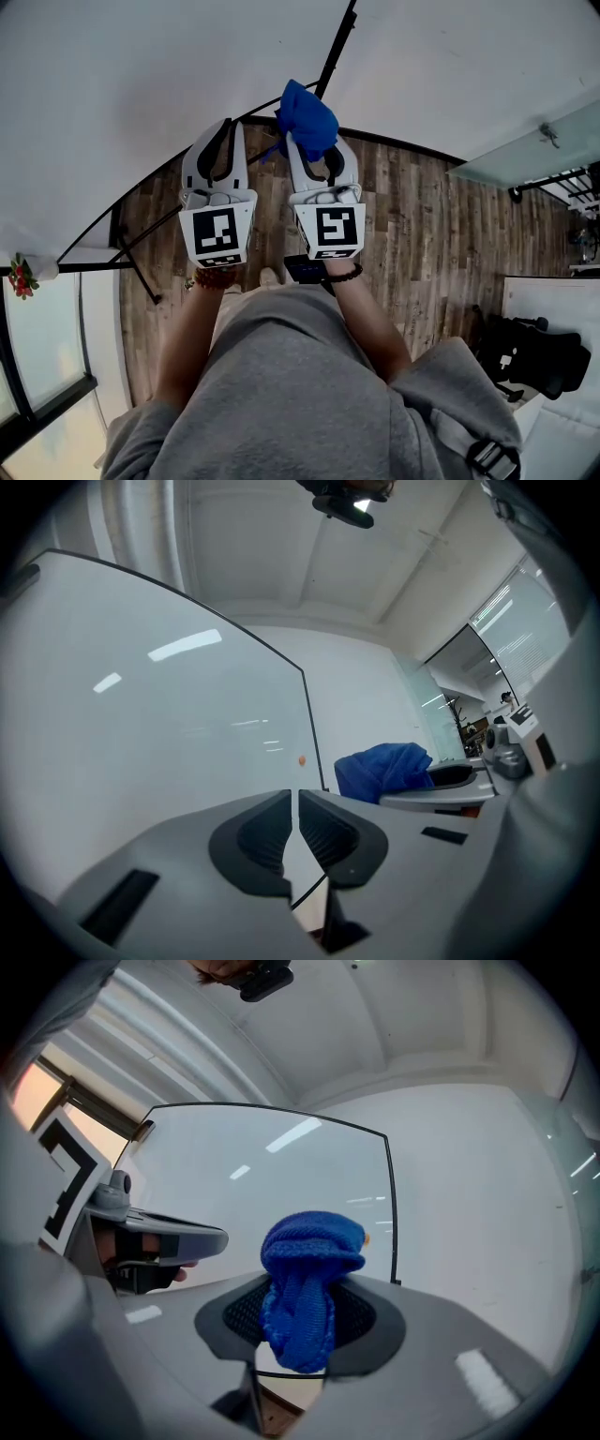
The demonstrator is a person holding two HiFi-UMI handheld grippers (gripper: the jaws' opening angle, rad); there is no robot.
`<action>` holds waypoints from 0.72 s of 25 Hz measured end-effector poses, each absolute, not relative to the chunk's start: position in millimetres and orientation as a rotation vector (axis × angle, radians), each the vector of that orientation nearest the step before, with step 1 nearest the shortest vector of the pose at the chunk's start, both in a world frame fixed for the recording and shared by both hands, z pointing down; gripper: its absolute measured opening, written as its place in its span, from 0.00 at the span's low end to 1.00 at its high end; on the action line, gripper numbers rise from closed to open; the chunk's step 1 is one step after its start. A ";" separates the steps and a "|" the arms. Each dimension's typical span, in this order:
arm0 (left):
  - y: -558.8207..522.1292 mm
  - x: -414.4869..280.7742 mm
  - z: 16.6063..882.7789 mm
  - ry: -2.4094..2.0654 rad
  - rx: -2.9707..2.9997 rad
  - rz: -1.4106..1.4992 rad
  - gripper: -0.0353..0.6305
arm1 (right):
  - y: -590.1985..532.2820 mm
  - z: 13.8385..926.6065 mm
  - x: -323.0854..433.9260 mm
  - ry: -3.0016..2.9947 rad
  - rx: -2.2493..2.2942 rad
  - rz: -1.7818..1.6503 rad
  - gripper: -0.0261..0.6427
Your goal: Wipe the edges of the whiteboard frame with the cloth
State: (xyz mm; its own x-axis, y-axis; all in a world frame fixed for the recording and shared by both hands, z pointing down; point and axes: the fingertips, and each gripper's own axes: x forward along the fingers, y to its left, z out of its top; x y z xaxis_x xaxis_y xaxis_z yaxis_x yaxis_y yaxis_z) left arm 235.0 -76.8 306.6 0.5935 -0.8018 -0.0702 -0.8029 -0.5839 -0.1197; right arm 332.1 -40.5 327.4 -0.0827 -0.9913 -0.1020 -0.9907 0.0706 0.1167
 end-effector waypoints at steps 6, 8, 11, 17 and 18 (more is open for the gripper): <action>-67.6 238.3 320.2 1.355 -2.691 -0.004 0.09 | -28.9 346.8 324.9 -2.288 2.119 -0.182 0.26; -65.1 239.1 325.3 1.356 -2.694 -0.009 0.09 | -25.8 347.8 320.1 -2.294 2.117 -0.181 0.26; -60.0 236.9 330.7 1.363 -2.692 0.008 0.08 | -20.6 348.2 315.3 -2.279 2.134 -0.200 0.26; -52.3 232.8 343.8 1.376 -2.684 0.009 0.07 | -16.5 357.4 312.6 -2.286 2.156 -0.136 0.26; -50.1 231.5 346.1 1.376 -2.682 0.007 0.07 | -15.0 359.4 308.5 -2.297 2.143 -0.127 0.26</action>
